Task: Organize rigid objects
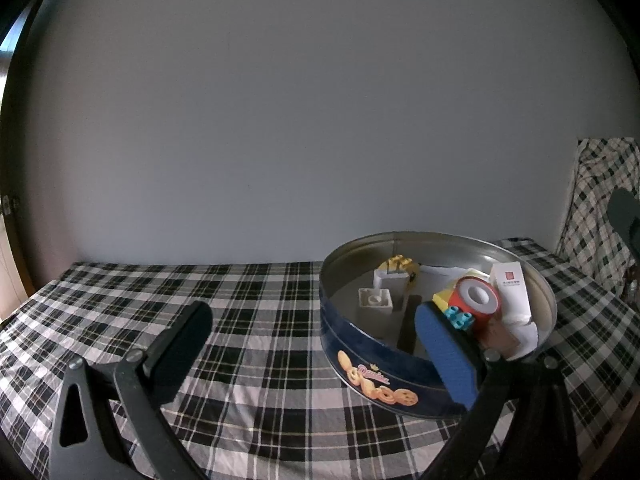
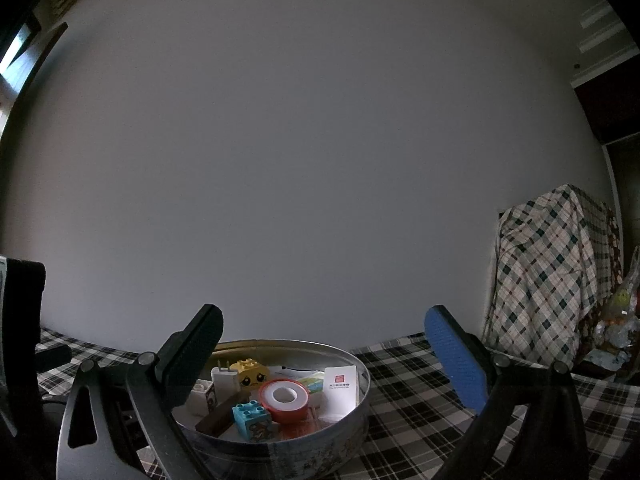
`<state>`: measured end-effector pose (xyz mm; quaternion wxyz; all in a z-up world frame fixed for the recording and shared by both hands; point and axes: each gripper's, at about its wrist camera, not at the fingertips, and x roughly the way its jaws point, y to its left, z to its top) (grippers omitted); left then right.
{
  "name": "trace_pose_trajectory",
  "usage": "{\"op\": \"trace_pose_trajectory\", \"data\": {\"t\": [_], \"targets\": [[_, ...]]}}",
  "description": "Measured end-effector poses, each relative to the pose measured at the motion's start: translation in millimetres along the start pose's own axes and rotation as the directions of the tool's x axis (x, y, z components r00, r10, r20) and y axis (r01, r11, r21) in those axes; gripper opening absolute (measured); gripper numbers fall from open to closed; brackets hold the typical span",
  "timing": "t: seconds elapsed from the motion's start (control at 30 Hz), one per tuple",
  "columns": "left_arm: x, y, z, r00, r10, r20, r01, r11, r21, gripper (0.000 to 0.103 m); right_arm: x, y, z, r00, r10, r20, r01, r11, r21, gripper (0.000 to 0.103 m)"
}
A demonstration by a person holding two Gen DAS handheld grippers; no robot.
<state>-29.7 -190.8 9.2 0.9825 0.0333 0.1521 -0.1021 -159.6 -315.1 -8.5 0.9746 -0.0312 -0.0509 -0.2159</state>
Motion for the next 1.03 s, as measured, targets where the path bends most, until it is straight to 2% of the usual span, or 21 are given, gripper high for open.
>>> {"op": "trace_pose_trajectory", "data": {"t": [0.43, 0.63, 1.03], "targets": [[-1.9, 1.7, -1.5, 1.000, 0.002, -0.006, -0.002, 1.000, 0.004, 0.103, 0.3, 1.3, -0.1, 1.000, -0.003, 0.000, 0.003, 1.000, 0.000, 0.102], [-0.7, 3.2, -2.6, 0.999, -0.031, -0.023, 0.031, 1.000, 0.002, 0.103, 0.4, 1.3, -0.2, 1.000, -0.002, 0.001, 0.002, 1.000, -0.001, 0.102], [2.5, 1.9, -2.5, 0.999, -0.018, -0.046, 0.019, 1.000, 0.006, 0.103, 4.1, -1.5, -2.6, 1.000, -0.002, -0.013, 0.002, 1.000, 0.004, 0.102]]}}
